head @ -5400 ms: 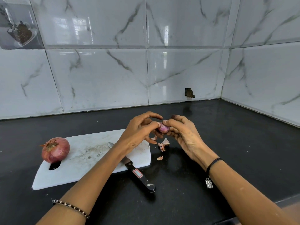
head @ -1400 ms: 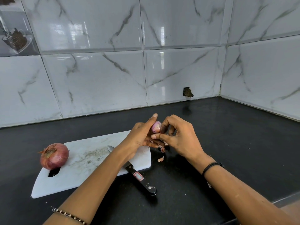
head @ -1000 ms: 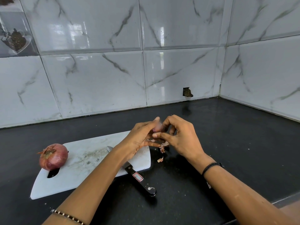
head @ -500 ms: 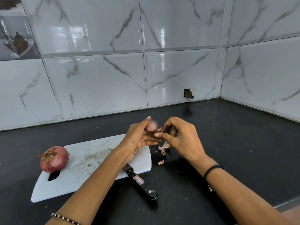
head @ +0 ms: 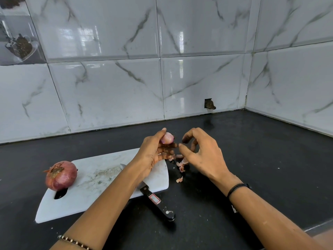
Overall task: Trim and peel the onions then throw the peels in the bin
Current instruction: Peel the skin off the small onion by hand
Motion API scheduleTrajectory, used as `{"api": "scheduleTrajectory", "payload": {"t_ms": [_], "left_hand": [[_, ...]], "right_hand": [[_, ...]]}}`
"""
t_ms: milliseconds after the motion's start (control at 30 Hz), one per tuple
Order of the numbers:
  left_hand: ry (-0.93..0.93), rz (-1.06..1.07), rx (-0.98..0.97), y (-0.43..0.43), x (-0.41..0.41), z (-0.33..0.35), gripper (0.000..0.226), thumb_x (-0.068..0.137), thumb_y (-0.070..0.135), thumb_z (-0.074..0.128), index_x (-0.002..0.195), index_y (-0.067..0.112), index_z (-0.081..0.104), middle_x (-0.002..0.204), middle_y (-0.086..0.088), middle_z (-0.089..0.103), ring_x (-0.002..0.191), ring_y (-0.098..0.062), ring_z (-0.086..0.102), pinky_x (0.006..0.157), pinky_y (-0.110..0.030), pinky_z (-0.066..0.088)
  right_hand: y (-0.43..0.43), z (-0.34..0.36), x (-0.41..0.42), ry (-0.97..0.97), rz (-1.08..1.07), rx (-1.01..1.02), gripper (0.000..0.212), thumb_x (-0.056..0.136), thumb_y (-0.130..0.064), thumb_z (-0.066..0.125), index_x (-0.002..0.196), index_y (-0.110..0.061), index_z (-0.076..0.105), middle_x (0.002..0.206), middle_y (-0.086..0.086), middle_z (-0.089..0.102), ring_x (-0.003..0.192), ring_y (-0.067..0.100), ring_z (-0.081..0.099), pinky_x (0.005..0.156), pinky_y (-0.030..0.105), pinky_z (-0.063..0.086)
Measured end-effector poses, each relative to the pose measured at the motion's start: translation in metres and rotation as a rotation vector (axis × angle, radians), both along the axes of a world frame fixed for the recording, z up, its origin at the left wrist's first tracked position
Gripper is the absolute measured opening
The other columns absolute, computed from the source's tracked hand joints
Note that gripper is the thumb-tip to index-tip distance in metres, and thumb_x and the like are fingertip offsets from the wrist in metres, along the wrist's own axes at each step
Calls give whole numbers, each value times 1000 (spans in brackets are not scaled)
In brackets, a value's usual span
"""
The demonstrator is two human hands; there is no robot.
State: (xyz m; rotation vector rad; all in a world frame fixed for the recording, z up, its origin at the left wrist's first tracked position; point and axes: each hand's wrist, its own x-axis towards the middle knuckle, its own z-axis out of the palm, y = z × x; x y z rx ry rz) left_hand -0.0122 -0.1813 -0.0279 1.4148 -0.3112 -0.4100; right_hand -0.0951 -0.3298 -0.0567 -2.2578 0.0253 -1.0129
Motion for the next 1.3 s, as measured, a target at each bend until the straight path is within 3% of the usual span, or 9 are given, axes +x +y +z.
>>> {"api": "scheduleTrajectory", "payload": {"t_ms": [100, 200, 400, 500, 733, 867, 1133, 1300], "left_hand": [[20, -3, -64, -1, 0, 1, 41, 102, 35, 57, 116, -2, 69, 87, -13, 76, 60, -14, 64, 55, -25, 55], [61, -39, -169, -1, -1, 2, 38, 100, 31, 61, 117, -2, 69, 96, -16, 76, 73, -17, 70, 68, -26, 58], [83, -152, -289, 1, -6, 3, 41, 95, 23, 68, 123, -8, 66, 120, -25, 70, 112, -31, 70, 94, -31, 58], [74, -198, -302, 1, -9, 5, 44, 92, 22, 69, 122, -10, 66, 118, -26, 71, 114, -31, 70, 101, -32, 54], [47, -249, -356, 2, -12, 8, 33, 83, 25, 73, 101, -2, 72, 123, -28, 68, 119, -33, 67, 96, -33, 57], [68, -230, -397, 1, -12, 7, 45, 82, 27, 69, 111, -7, 69, 119, -27, 70, 114, -32, 70, 91, -30, 60], [45, -249, -423, 2, -11, 5, 36, 81, 17, 67, 113, -1, 69, 108, -20, 75, 100, -23, 75, 79, -26, 61], [8, -239, -414, 2, -10, 5, 37, 82, 14, 68, 116, 0, 68, 108, -20, 75, 98, -24, 75, 80, -27, 61]], "right_hand": [[0, 2, -2, -38, -6, 45, 8, 87, -38, 65, 86, -34, 58, 94, -15, 59, 79, 9, 61, 72, 43, 55], [1, 3, -2, -72, 38, 46, 8, 88, -37, 67, 87, -34, 60, 93, -16, 60, 74, 11, 61, 70, 47, 55], [5, 7, -6, -148, 89, 53, 27, 85, -47, 78, 98, -31, 62, 93, -16, 64, 69, 13, 60, 66, 38, 55], [5, 9, -7, -177, 103, 79, 38, 79, -54, 80, 101, -29, 61, 93, -15, 66, 68, 15, 58, 65, 36, 54], [5, 10, -8, -212, 103, 71, 37, 83, -51, 77, 104, -25, 61, 96, -14, 64, 68, 16, 58, 63, 27, 52], [5, 8, -5, -225, 104, 35, 32, 86, -43, 79, 106, -25, 62, 100, -15, 62, 69, 16, 58, 61, 25, 50], [3, 5, -2, -221, 133, -20, 30, 87, -29, 80, 108, -25, 60, 104, -17, 59, 67, 14, 59, 57, 28, 52], [2, 4, -1, -212, 137, -28, 26, 88, -25, 79, 107, -25, 60, 103, -16, 58, 68, 15, 60, 58, 27, 52]]}}
